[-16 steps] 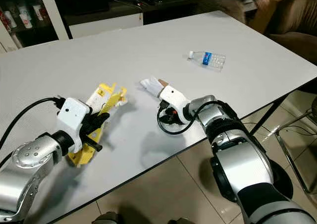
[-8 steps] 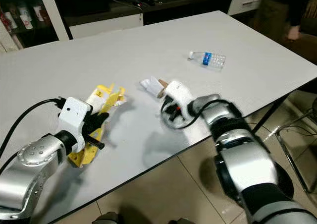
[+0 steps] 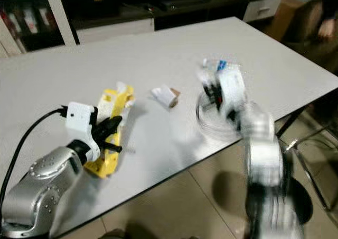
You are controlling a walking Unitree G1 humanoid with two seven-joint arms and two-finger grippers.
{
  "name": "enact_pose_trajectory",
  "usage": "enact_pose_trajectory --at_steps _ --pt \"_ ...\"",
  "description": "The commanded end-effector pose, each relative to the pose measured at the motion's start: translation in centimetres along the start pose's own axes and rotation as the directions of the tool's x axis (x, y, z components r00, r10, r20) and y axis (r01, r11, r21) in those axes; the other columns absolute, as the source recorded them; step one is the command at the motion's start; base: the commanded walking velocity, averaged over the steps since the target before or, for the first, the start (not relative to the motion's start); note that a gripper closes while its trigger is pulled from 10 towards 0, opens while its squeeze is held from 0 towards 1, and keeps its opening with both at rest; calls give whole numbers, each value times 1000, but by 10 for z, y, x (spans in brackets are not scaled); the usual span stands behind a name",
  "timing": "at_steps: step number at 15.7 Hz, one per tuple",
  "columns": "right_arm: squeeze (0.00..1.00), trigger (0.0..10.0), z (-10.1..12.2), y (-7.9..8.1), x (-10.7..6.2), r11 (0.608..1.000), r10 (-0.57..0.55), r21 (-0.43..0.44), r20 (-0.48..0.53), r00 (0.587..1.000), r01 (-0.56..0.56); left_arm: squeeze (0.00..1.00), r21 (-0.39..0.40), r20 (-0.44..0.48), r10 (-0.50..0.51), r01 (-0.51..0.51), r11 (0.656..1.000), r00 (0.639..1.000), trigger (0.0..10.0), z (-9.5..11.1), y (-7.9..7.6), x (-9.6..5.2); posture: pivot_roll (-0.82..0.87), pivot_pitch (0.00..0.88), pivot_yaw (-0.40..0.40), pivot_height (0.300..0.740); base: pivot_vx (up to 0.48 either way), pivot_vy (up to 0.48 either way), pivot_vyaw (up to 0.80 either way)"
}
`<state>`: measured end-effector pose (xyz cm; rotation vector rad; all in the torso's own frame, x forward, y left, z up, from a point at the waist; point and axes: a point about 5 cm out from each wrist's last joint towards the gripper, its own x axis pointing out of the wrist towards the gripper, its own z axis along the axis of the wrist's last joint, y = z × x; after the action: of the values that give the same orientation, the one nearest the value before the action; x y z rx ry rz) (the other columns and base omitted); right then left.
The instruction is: Picking trash to rubbish bin
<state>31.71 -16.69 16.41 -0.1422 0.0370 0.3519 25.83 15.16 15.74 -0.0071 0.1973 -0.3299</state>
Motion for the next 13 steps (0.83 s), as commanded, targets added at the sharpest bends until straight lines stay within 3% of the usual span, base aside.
enact_pose_trajectory --at_steps 1,3,6,8,10,13 --pt "0 10000 11 -10 -9 995 -102 2 37 994 102 0 21 6 11 -11 1000 1000 10000 0 -1 3 -58 41 -24 740 0 0 0" --pt "0 10000 -6 5 -34 977 -207 65 22 978 205 0 -18 11 27 -27 999 1000 10000 0 0 5 -75 40 -10 740 0 0 -400" --pt "0 10000 -22 33 -66 966 -253 49 -5 967 253 0 23 -4 79 -79 997 997 10000 -15 1 2 -84 26 -5 740 0 0 -800" --pt "0 10000 -26 33 -79 945 -318 76 -25 948 319 0 21 -4 154 -154 988 988 10000 -24 4 -2 -67 20 -26 740 0 0 -800" --pt "0 10000 -26 36 -82 955 -291 46 -27 956 292 0 -21 35 105 -104 994 994 10000 -22 0 -8 -62 24 -41 740 0 0 -800" --pt "0 10000 -33 48 -80 974 -212 78 -39 977 214 0 51 78 110 -114 992 991 10000 -28 1 -17 -56 28 -60 740 0 0 -800"
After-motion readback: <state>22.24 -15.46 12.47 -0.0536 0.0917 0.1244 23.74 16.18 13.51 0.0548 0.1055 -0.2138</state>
